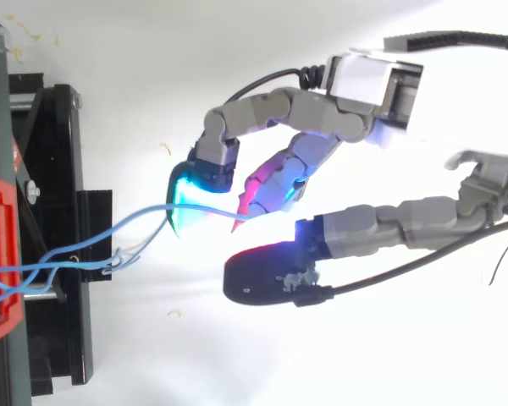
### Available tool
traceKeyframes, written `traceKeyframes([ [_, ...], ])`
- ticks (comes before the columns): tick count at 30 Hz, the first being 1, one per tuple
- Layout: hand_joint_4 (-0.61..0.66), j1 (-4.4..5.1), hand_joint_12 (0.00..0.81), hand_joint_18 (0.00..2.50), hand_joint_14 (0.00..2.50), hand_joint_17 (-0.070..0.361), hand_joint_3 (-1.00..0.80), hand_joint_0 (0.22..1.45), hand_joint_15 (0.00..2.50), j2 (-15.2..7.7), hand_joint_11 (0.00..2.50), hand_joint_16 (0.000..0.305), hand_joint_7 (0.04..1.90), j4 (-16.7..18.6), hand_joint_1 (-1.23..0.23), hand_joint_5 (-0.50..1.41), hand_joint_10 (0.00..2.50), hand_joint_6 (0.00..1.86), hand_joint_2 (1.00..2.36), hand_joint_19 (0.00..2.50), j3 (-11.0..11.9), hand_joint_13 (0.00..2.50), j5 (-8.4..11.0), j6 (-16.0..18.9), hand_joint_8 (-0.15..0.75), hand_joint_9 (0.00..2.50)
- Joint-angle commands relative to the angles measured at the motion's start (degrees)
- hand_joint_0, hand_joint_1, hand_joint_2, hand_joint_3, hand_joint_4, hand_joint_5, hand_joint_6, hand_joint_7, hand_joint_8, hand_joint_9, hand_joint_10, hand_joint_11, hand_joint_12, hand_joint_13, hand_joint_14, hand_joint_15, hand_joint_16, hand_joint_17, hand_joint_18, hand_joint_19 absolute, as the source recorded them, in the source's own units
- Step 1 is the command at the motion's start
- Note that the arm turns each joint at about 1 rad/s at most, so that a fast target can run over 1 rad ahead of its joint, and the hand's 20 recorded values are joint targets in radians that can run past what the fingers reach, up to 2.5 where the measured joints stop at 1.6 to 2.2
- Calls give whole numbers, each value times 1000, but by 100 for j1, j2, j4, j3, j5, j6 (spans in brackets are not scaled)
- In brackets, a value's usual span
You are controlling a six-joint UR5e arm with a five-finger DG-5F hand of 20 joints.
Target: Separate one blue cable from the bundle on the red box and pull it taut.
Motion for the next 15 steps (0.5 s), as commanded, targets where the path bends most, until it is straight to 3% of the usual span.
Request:
traceKeyframes([
  [1,260,0,335,889,13,85,-246,660,440,77,772,38,1045,-188,-692,-104,16,503,1017,556,1,810,-1,-23,309,1008],
  [6,265,0,340,873,13,87,-305,608,448,130,765,39,1021,-276,-613,-102,15,503,1013,590,1,804,-10,-76,320,1030],
  [10,270,0,343,876,13,88,-357,598,446,173,765,39,1023,-268,-568,-101,13,503,1010,598,1,807,78,-401,323,1036],
  [15,296,0,341,895,13,87,-361,622,443,173,753,39,1022,-197,-630,-95,16,503,1011,592,1,817,149,-726,325,1043],
])
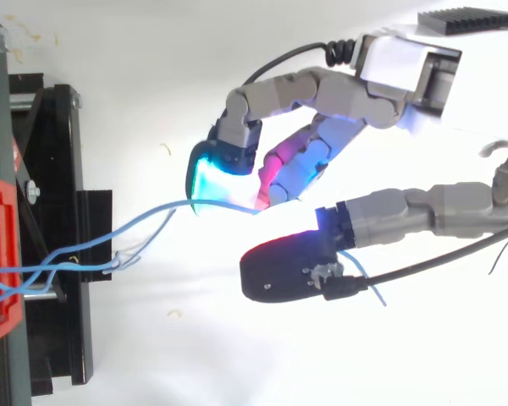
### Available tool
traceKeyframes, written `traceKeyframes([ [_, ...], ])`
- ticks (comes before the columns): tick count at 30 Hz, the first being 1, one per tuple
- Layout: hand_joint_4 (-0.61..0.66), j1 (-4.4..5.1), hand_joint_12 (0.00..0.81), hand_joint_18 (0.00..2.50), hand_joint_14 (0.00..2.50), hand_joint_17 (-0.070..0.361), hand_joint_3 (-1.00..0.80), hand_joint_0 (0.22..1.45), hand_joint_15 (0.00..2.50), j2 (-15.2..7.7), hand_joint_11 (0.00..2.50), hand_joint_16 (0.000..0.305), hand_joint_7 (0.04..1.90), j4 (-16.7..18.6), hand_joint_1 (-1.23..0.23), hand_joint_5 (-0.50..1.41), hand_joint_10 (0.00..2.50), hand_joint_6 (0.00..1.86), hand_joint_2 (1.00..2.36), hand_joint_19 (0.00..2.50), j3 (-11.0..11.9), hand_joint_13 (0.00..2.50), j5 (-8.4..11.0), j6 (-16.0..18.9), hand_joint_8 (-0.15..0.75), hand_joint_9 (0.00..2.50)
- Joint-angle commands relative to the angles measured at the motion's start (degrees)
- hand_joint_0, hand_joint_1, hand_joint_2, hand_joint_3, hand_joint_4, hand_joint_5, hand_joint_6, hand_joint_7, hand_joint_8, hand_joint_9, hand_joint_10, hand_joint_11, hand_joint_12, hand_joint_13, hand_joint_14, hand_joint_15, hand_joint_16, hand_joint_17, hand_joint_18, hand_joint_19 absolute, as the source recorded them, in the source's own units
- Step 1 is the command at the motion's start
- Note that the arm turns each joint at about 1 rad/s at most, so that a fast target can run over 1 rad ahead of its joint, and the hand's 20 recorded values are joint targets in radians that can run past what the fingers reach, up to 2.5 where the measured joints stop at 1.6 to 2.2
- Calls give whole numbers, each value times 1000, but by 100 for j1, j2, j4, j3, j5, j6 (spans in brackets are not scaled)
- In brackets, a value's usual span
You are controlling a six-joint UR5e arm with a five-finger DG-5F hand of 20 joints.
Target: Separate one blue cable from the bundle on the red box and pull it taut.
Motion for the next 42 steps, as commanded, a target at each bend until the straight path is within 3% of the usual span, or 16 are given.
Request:
traceKeyframes([
  [1,314,0,340,900,15,87,-370,624,445,3,738,39,1002,99,-632,-92,13,503,1010,586,0,826,68,-269,323,1047],
  [11,298,0,338,931,13,84,-377,652,438,3,755,37,1101,266,-718,-69,17,503,1009,569,-8,858,261,-857,328,1077],
  [15,289,18,330,944,14,82,-282,648,454,-6,812,37,1274,266,-742,-53,17,503,1015,560,0,883,516,-392,335,1130],
  [18,275,44,348,971,13,89,-159,618,453,3,834,39,1407,213,-743,-33,17,501,1019,554,0,898,534,4,345,1155],
  [20,272,114,375,1035,12,101,-101,603,437,3,822,45,1398,29,-731,-27,15,528,1015,519,0,931,551,426,376,1191],
  [25,262,237,394,1075,11,110,-63,598,420,3,795,49,1346,-77,-719,-26,13,567,1010,493,0,939,692,1076,379,1168],
  [31,250,360,399,1078,10,113,-63,608,423,20,786,50,1342,-165,-716,-24,13,571,1007,472,9,922,964,1190,387,1167],
  [42,240,404,409,1043,10,117,-42,600,395,47,719,52,1357,-314,-696,-17,8,563,1002,453,9,850,964,1182,373,1115],
])
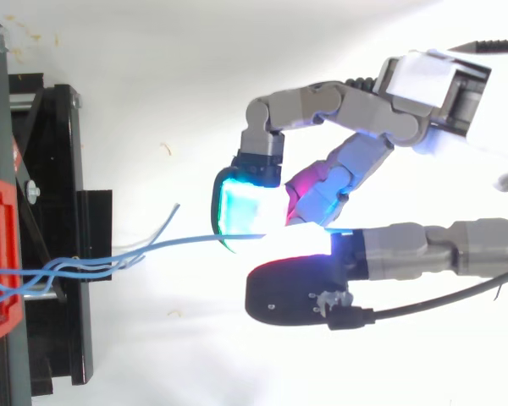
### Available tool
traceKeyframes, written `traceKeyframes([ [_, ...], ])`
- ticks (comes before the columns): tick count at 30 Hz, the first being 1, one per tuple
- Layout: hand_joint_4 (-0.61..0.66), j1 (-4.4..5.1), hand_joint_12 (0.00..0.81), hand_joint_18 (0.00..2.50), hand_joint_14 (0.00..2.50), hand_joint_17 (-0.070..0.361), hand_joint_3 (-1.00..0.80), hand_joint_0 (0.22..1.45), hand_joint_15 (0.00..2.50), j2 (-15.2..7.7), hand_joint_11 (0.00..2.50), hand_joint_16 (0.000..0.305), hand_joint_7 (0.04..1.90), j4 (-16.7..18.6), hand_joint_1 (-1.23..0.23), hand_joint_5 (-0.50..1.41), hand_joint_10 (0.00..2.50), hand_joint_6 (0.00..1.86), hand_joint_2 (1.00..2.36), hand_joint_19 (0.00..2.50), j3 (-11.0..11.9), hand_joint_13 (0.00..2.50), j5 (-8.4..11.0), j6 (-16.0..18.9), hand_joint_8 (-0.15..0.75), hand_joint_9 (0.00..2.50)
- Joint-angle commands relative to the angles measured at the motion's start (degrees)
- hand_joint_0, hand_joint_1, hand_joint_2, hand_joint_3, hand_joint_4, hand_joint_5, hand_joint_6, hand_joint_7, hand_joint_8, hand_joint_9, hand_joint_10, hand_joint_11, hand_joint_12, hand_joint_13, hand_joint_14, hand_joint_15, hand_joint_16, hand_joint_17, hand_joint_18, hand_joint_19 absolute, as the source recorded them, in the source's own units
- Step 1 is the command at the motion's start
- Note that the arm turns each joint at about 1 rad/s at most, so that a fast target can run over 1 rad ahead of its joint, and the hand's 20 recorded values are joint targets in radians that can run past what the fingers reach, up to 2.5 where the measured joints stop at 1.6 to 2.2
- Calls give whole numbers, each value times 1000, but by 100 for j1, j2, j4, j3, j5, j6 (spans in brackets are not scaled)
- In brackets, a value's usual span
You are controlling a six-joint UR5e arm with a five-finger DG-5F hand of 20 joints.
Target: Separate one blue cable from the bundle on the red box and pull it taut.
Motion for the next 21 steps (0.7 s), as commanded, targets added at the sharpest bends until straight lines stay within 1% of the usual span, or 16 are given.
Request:
traceKeyframes([
  [1,242,7,411,1039,10,118,-41,599,395,1,708,52,1360,-67,-695,-17,8,562,1002,446,1,848,-5,-3,375,1114],
  [3,237,7,405,1011,10,119,-36,598,375,1,681,53,1369,-67,-691,-14,10,560,1000,441,1,804,-5,-47,377,1092],
  [5,234,33,409,981,8,119,-43,592,366,-8,665,53,1374,-76,-687,-13,9,559,1024,431,-7,786,-5,-153,379,1072],
  [7,224,33,410,954,7,120,-56,577,339,-26,621,53,1381,-76,-681,-12,9,557,1077,418,-7,731,-5,-179,374,1013],
  [8,224,42,409,937,6,120,-61,575,328,-34,618,53,1381,-85,-681,-12,6,557,1087,421,-7,715,-5,-267,377,1012],
  [10,213,51,398,850,8,119,-75,560,304,-34,552,53,1386,-76,-676,-10,5,555,1142,408,-7,631,-13,-293,366,922],
  [11,214,51,394,826,7,120,-79,559,297,-34,543,53,1386,-76,-676,-10,5,554,1150,405,-7,598,-13,-293,362,919],
  [12,206,60,397,750,5,120,-84,553,265,-34,490,53,1386,-49,-673,-9,7,554,1172,377,-42,539,-31,-284,358,856],
  [13,205,68,391,700,4,120,-95,550,251,-34,448,53,1384,30,-674,-9,4,554,1189,354,-183,496,-66,-240,355,821],
  [14,207,68,387,661,5,120,-98,548,224,-34,421,53,1384,30,-674,-8,4,554,1196,338,-183,465,-66,-240,346,798],
  [15,207,77,384,603,4,121,-102,544,207,-43,379,54,1384,179,-672,-8,3,553,1211,295,-350,431,-128,-170,336,754],
  [16,202,77,388,514,3,128,-105,541,166,-43,306,57,1386,179,-670,-8,2,552,1222,232,-350,377,-128,-170,336,707],
  [17,192,77,388,502,2,130,-105,540,148,-34,277,58,1388,311,-669,-8,2,551,1222,201,-464,355,-180,-91,335,693],
  [18,189,86,388,467,1,134,-106,538,125,-34,236,60,1389,654,-669,-8,2,550,1227,164,-623,331,-295,111,328,651],
  [19,196,95,384,427,1,138,-113,535,106,-43,185,61,1385,944,-669,-8,2,550,1239,127,-640,297,-321,287,318,612],
  [21,187,104,379,374,0,143,-121,535,79,-52,150,63,1388,1058,-670,-8,1,548,1246,66,-649,253,-321,384,310,576],
])
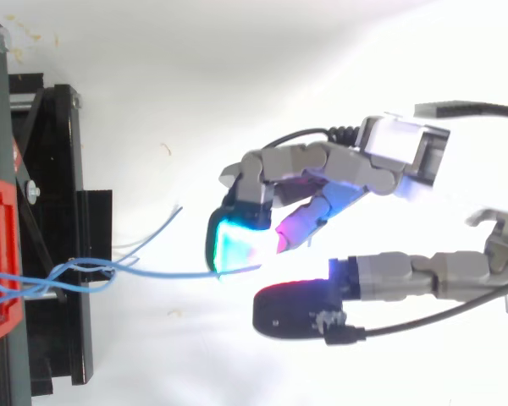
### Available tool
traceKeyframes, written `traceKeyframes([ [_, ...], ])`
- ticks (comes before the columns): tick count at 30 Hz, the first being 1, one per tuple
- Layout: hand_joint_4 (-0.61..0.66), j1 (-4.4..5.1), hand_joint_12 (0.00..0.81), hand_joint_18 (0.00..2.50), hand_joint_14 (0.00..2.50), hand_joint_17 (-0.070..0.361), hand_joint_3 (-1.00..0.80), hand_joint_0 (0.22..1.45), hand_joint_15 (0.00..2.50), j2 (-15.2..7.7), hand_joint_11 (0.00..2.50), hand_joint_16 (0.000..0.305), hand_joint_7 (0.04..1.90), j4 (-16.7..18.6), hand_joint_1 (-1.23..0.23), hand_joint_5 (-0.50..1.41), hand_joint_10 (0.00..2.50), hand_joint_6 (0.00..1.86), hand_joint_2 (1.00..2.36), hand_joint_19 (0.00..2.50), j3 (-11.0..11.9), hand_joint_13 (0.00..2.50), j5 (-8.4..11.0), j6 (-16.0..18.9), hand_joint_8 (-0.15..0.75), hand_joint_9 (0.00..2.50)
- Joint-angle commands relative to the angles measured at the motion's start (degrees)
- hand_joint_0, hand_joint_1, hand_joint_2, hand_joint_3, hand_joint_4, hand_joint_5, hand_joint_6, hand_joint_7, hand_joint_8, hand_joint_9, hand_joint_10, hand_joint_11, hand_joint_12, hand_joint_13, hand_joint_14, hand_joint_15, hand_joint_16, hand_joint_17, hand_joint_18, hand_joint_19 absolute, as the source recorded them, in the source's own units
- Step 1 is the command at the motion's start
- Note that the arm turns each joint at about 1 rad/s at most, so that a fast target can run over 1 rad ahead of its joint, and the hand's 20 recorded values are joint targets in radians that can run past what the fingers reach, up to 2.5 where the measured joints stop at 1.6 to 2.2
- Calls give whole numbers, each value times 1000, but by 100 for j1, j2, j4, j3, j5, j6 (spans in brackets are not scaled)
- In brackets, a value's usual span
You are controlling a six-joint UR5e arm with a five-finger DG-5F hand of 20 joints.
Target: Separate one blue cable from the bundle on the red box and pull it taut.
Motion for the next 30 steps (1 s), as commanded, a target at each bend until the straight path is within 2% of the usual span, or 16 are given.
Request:
traceKeyframes([
  [1,182,17,378,342,1,147,-119,536,65,-30,127,66,1390,615,-669,-8,2,547,1241,37,-143,233,-95,304,308,559],
  [4,175,25,378,314,0,152,-125,539,44,-48,81,67,1395,579,-671,-8,0,545,1231,0,-134,195,-95,321,302,511],
  [5,170,34,379,297,0,155,-147,521,49,-48,70,69,1373,456,-668,-8,1,550,1302,0,-143,187,-104,339,301,491],
  [15,154,87,373,220,1,151,-139,552,48,-48,48,67,1368,184,-677,-14,0,548,1178,9,-134,146,-113,339,296,451],
  [21,153,131,369,213,0,150,-132,563,49,-48,66,67,1367,43,-678,-16,0,548,1137,30,-134,159,-95,57,301,458],
  [30,155,148,369,219,2,148,-123,569,53,-48,76,66,1362,43,-678,-17,0,549,1113,37,-134,165,-113,-48,304,471],
])
